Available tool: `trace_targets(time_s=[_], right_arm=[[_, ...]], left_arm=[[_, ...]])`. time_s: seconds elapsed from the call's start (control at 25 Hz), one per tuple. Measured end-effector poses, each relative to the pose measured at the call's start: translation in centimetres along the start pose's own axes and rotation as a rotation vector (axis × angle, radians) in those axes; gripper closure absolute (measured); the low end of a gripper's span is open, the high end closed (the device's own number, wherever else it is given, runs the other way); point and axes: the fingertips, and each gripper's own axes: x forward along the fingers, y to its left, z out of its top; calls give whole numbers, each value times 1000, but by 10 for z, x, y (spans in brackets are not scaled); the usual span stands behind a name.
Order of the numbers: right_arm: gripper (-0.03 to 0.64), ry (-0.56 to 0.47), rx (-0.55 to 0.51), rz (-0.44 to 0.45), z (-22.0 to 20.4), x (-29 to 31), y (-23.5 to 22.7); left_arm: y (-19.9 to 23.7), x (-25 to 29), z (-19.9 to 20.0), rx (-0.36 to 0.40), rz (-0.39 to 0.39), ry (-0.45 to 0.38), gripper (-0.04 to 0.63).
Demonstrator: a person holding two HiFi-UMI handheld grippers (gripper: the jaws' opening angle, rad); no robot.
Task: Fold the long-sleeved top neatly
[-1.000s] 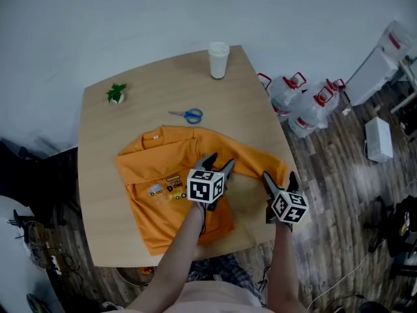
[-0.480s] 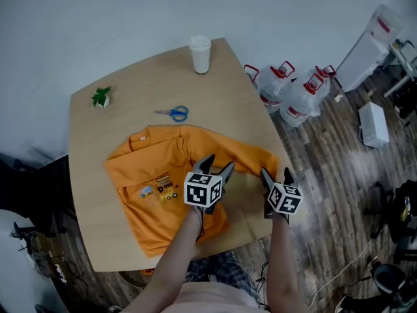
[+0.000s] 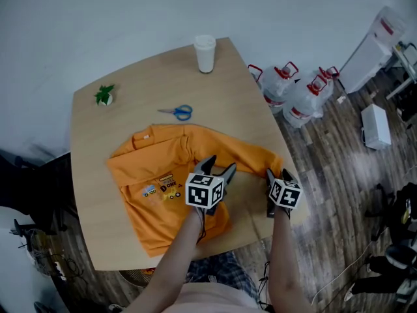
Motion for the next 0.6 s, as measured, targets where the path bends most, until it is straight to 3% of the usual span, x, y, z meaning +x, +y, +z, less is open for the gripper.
trace_targets(time_s=[0.24, 0.36, 0.6], right_arm=[[418, 47, -33, 4, -6, 6, 5], [523, 42, -58, -2, -2, 3, 7], [548, -43, -47, 10, 29, -12, 11]], left_arm=[[3, -4, -1, -5, 10, -4, 308], [7, -7, -1, -8, 19, -8, 308], [22, -20, 5, -24, 61, -34, 307]])
